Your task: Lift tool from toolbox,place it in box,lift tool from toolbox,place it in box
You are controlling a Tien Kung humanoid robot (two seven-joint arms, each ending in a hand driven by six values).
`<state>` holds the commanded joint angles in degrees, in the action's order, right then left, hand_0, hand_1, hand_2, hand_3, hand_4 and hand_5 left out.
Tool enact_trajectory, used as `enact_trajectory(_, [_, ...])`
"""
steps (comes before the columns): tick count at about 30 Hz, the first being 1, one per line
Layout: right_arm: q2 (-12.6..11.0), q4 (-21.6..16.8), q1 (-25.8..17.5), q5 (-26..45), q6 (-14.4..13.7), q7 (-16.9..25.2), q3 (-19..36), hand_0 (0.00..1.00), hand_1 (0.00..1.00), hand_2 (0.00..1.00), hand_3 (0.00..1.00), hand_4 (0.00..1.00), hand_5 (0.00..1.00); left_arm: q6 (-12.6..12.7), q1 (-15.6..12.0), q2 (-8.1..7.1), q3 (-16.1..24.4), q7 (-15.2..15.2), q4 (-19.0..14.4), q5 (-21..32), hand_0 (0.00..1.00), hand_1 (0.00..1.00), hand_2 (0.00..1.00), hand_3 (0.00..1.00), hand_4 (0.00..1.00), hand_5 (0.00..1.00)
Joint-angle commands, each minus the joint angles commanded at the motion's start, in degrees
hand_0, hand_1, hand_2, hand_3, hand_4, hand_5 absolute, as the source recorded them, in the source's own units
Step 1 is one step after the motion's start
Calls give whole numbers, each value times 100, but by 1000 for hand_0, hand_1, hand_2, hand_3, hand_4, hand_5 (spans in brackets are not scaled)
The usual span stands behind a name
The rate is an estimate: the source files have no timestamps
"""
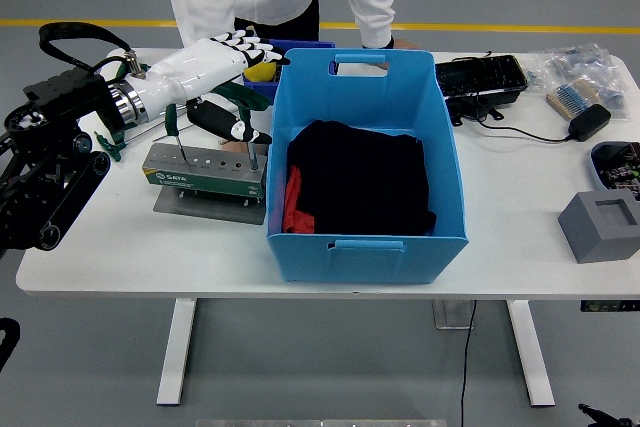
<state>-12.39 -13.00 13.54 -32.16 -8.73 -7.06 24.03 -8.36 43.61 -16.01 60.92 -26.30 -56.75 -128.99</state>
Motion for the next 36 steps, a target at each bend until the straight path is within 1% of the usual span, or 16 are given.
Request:
enact_trajectory(1, [1,-2,1,-5,1,-5,6,625,603,663,540,785,666,43,78,24,-61,-8,128,-68,804,861,880,877,998,601])
enact_trajectory(6, [-3,-8,8,5,2,-11,3,625,603,663,540,785,666,181,366,147,-268,15,608,-101,804,861,880,877,998,601])
enact_trajectory(7, [-3,-9,8,5,0,-11,3,625,603,663,540,785,666,202,414,163,-317,26,691,-101,699,745,745,803,998,612])
enact_trajectory(10, [-6,-13,14,6,0,-12,2,625,603,663,540,785,666,270,560,205,-483,60,970,-101,699,745,745,803,998,612])
enact_trajectory(12, [-9,-15,20,-12,5,-15,6,625,603,663,540,785,666,262,641,227,-559,104,1132,-101,699,745,745,803,998,612])
enact_trajectory(13, [-11,-17,24,-17,8,-16,5,625,603,663,542,785,666,230,676,232,-590,141,1200,-101,584,608,606,702,998,624])
enact_trajectory(18, [-14,-19,28,15,9,-19,-4,625,603,663,542,785,666,100,747,241,-705,290,1303,-101,584,608,606,702,998,624])
enact_trajectory(19, [-15,-19,30,15,10,-18,-7,625,603,663,541,785,666,84,762,244,-742,316,1323,-101,498,485,496,594,998,648])
enact_trajectory(21, [-13,-19,33,6,9,-19,-3,625,603,663,541,785,666,73,800,251,-833,362,1361,-101,498,485,496,594,998,648])
enact_trajectory(24, [-15,-22,33,8,11,-22,-5,625,603,663,541,785,666,109,866,262,-958,411,1426,-101,498,485,496,594,998,648])
enact_trajectory(25, [-15,-23,35,6,12,-23,-5,625,603,663,540,784,666,116,887,267,-984,422,1452,-101,424,384,398,480,998,674])
enact_trajectory(30, [-19,-25,41,1,16,-24,-4,625,603,663,540,784,666,251,985,285,-1109,467,1603,-101,424,384,398,480,998,674])
enact_trajectory(31, [-20,-25,42,5,16,-24,-6,625,603,663,541,785,665,272,1003,283,-1134,482,1628,-101,369,297,318,401,998,707])
enact_trajectory(36, [-23,-24,44,27,13,-20,-16,625,603,663,541,785,665,334,1051,273,-1218,529,1676,-101,369,297,318,401,998,707])
